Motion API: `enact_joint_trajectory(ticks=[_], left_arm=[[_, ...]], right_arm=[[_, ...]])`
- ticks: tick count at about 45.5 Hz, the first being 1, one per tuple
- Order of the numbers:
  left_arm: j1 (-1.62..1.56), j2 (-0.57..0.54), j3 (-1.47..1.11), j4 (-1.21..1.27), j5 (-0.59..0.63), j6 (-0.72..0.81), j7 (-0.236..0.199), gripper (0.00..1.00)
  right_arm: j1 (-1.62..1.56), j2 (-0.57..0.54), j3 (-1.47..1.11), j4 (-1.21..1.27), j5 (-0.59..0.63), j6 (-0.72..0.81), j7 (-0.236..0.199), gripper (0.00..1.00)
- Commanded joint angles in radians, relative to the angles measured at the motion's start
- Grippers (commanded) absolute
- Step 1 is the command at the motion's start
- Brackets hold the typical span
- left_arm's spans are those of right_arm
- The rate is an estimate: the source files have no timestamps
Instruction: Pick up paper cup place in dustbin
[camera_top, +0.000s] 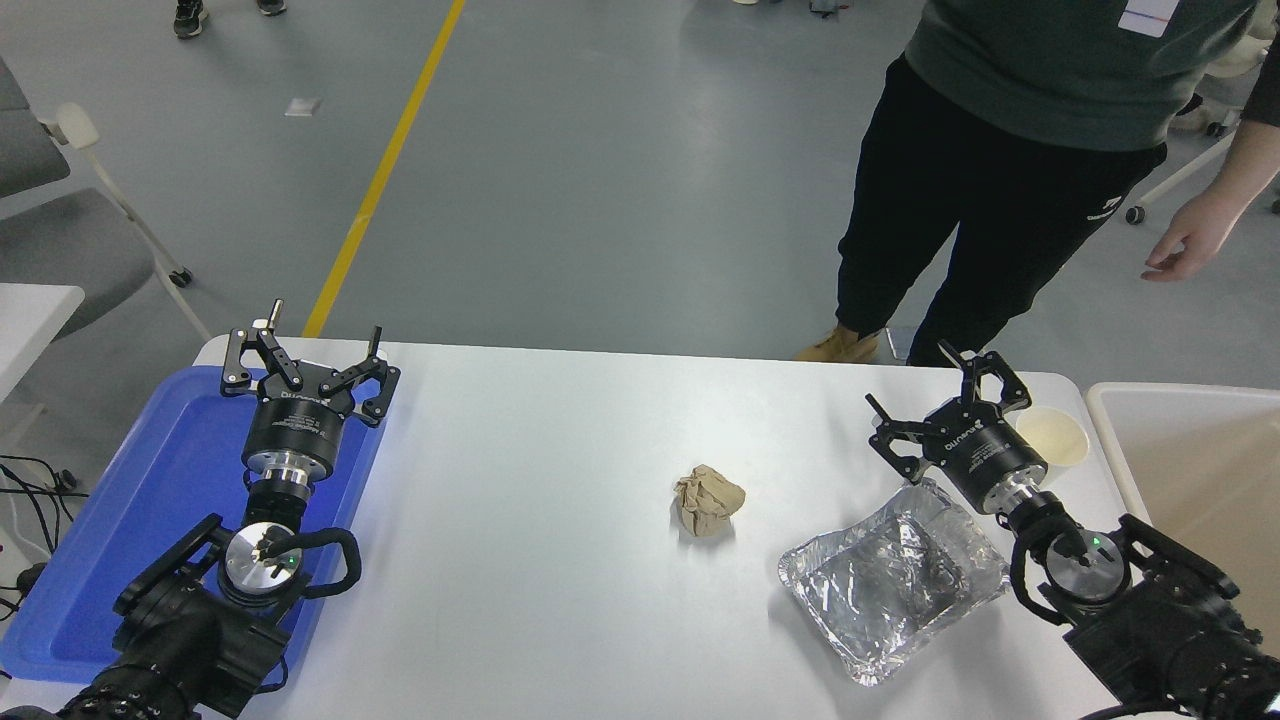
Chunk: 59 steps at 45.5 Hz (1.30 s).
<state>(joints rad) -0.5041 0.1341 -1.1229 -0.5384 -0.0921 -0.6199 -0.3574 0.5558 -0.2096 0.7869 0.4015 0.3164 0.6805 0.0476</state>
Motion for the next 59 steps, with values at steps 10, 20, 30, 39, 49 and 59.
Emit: enact_joint_trajectory(ticks=[10, 20, 30, 39, 49, 59], left_arm=[[-0.001, -0.001, 0.000, 0.000, 0.000, 0.002, 0.000, 1.00], [-0.001, -0.001, 0.000, 0.000, 0.000, 0.002, 0.000, 1.00], [-0.001, -0.001, 0.000, 0.000, 0.000, 0.002, 0.000, 1.00], [-0.001, -0.001, 0.000, 0.000, 0.000, 0.002, 0.000, 1.00], [-0.001, -0.001, 0.000, 0.000, 0.000, 0.002, 0.002, 1.00], [-0.001, -0.001, 0.000, 0.000, 0.000, 0.002, 0.000, 1.00]], right_arm=[[0.003, 0.003, 0.000, 0.007, 0.000, 0.001, 0.000, 1.00], [0.015, 0.003, -0.001, 0.010, -0.002, 0.001, 0.000, 1.00], [0.032, 0.001, -0.001, 0.010, -0.030, -0.001, 0.000, 1.00], [0.059, -0.016, 0.000, 0.013, -0.062, -0.001, 0.000, 1.00], [0.128, -0.109, -0.001, 0.028, -0.146, -0.003, -0.006, 1.00], [0.176, -0.240, -0.003, 0.144, -0.269, -0.015, -0.011, 1.00]])
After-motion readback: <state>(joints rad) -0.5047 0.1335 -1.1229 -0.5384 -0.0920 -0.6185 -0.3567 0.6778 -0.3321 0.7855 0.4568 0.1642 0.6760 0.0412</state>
